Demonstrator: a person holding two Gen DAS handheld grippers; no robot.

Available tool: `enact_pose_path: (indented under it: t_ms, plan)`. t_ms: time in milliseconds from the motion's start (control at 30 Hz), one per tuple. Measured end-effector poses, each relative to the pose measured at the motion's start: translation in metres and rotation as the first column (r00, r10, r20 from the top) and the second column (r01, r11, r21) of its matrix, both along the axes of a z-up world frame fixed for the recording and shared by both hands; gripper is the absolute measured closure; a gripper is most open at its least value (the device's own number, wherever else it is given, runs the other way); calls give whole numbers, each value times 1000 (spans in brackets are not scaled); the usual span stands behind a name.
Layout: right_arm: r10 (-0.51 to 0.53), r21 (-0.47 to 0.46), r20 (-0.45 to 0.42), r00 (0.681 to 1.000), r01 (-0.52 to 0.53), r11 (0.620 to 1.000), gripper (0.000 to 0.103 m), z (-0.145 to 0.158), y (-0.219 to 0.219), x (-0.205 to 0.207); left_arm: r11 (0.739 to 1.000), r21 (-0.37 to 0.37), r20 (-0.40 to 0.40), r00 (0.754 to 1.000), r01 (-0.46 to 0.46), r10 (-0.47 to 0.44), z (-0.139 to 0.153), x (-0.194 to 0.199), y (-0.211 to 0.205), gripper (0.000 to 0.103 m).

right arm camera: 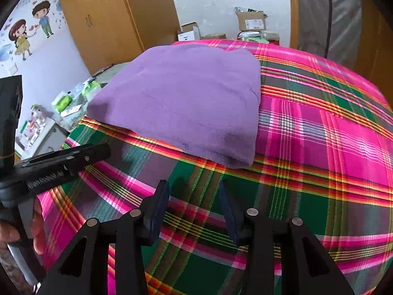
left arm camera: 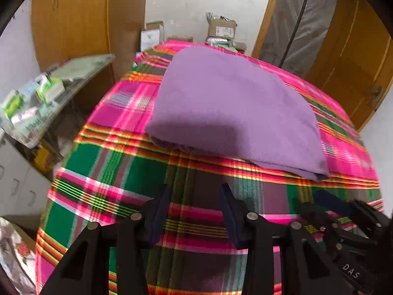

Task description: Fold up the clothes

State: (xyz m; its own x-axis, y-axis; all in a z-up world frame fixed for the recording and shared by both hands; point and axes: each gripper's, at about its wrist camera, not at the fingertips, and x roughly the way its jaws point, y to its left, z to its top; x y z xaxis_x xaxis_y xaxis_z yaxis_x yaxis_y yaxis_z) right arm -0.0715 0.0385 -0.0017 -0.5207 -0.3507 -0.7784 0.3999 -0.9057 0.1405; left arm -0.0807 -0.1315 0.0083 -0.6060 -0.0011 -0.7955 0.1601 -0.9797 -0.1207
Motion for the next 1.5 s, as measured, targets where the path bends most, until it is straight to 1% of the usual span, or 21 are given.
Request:
enact_pose_path:
  t_ms: [100,167,200,233,300,400,467,533,733,933,1200,1300,1500]
  plan:
    - [-21,64,-48,999,24,998,59,-1,-7,4,999,-52,5,1000,-14,14,-3,-3,6,61]
    - [-22,105,-72,997,30,994,58,-1,-10,5,997,-65,-4,1000,-29,29,-4,-4,6,61]
    - [-24,115,-80,997,33,993,54,-2,-12,5,997,-67,-6,999,-38,37,-4,-4,4,61]
    - [-36,117,-81,996,45,992,50,-2,-12,4,997,-69,-9,999,-46,46,-4,-4,2,61]
    - [-61,117,-76,995,69,991,44,-3,-9,0,995,-78,-15,998,-59,58,-4,-2,0,61]
    - [-89,116,-74,993,97,988,43,-3,-7,-7,994,-90,-26,997,-69,67,-6,0,0,60]
    - [-100,119,-73,992,108,987,42,-2,-7,-10,994,-88,-31,997,-69,67,-6,0,1,56]
    - [-109,122,-73,991,117,986,38,-2,-7,-10,994,-88,-38,997,-65,62,-7,0,1,53]
    - [-125,128,-70,990,134,983,31,-3,-7,-12,993,-100,-36,998,-59,55,-8,0,-1,53]
    - [-140,137,-69,988,148,979,27,-3,-7,-10,993,-110,-33,998,-53,50,-8,2,-4,52]
    - [-146,131,-65,987,154,979,26,-3,-5,-6,993,-113,-30,999,-44,41,-6,3,-4,48]
    - [-143,128,-62,988,150,980,24,-3,-6,-5,993,-114,-28,999,-41,38,-6,3,-4,47]
    - [-141,129,-62,988,148,981,23,-3,-6,-6,993,-111,-28,999,-36,33,-6,5,-4,45]
